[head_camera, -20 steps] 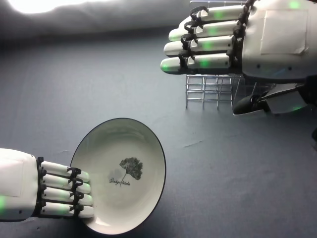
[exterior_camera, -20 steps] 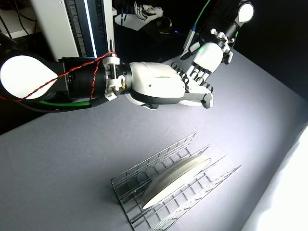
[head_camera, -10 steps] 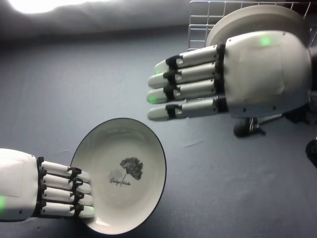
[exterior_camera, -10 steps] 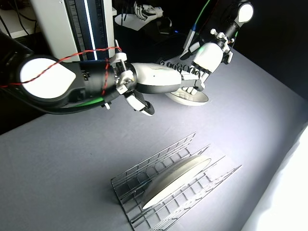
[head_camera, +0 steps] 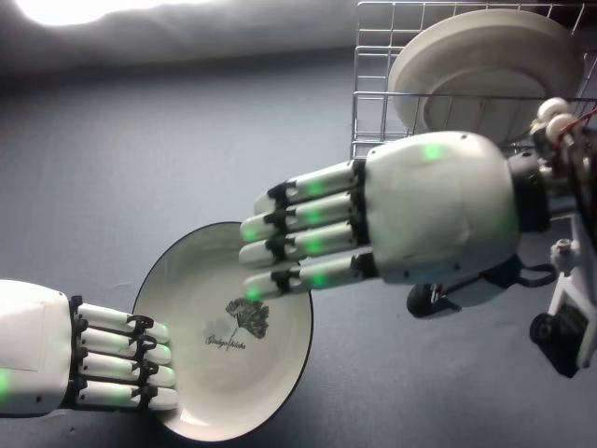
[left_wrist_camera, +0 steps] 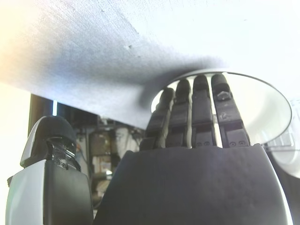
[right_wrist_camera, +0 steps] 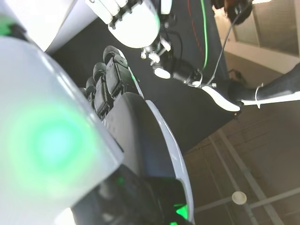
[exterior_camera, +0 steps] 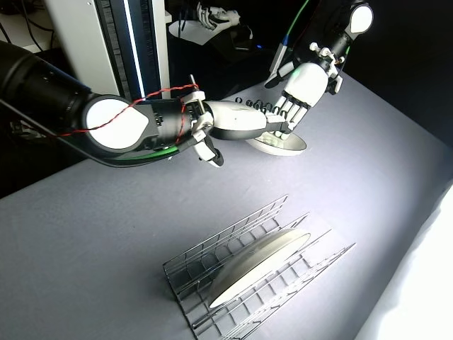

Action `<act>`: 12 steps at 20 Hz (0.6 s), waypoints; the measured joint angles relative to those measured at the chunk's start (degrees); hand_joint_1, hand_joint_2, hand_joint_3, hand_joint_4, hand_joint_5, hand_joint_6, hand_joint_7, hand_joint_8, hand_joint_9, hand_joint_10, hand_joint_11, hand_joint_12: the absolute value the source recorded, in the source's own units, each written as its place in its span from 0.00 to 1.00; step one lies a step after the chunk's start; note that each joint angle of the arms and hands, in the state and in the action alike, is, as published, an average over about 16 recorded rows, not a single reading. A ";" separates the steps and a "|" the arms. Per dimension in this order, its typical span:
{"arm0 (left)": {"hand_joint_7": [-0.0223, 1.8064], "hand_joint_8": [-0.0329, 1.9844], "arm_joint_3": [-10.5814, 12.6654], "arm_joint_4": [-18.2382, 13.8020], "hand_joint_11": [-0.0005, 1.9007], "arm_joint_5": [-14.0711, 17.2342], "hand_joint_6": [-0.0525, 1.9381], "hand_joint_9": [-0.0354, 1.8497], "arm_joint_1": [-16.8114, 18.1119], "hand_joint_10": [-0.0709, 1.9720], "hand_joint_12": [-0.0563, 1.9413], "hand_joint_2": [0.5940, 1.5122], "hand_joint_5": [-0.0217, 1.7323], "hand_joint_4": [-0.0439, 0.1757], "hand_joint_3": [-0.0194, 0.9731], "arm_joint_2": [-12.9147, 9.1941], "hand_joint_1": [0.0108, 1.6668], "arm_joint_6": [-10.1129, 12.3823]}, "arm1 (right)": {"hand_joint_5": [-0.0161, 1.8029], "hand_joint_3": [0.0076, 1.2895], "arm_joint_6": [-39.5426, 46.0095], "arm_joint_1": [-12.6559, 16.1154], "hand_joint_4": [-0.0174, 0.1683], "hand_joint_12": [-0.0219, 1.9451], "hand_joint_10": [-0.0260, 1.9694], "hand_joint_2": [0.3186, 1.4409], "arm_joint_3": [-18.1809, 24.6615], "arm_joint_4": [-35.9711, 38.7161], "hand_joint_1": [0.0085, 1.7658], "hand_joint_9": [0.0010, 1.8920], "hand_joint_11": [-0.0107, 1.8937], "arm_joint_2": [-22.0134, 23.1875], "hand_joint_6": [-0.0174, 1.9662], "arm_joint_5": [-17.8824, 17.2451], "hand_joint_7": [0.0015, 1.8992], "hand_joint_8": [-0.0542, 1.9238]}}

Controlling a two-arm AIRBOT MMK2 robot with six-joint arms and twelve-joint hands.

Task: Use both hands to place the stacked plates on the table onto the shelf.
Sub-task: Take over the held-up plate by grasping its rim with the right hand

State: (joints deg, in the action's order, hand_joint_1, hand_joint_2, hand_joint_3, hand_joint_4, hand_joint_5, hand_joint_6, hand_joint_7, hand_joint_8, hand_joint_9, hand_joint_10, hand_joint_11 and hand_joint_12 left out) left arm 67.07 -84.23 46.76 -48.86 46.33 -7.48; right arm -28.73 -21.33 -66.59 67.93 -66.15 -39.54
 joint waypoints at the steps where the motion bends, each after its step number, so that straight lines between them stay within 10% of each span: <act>1: 0.05 0.01 0.00 0.00 0.02 0.00 0.01 0.06 0.00 0.03 0.09 0.52 0.03 0.15 0.03 0.00 0.01 0.00 | 0.02 0.01 -0.12 -0.19 0.13 0.21 0.02 0.49 -0.26 -0.07 0.61 0.01 0.01 -0.77 0.03 0.42 0.00 0.03; 12: 0.05 0.01 0.00 0.02 0.02 0.01 0.01 0.06 0.00 0.03 0.09 0.51 0.03 0.15 0.03 0.00 0.01 -0.01 | 0.02 0.00 -1.60 -1.50 0.13 0.26 0.02 0.50 -4.25 -0.92 0.67 0.01 0.01 -9.77 0.03 4.50 0.01 0.03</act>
State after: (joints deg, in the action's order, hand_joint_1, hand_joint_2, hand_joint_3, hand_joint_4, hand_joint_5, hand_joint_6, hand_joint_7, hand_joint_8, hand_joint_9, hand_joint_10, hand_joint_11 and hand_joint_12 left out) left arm 67.07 -84.21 46.77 -48.86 46.33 -7.48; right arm -30.33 -22.83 -70.84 67.01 -75.92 -35.05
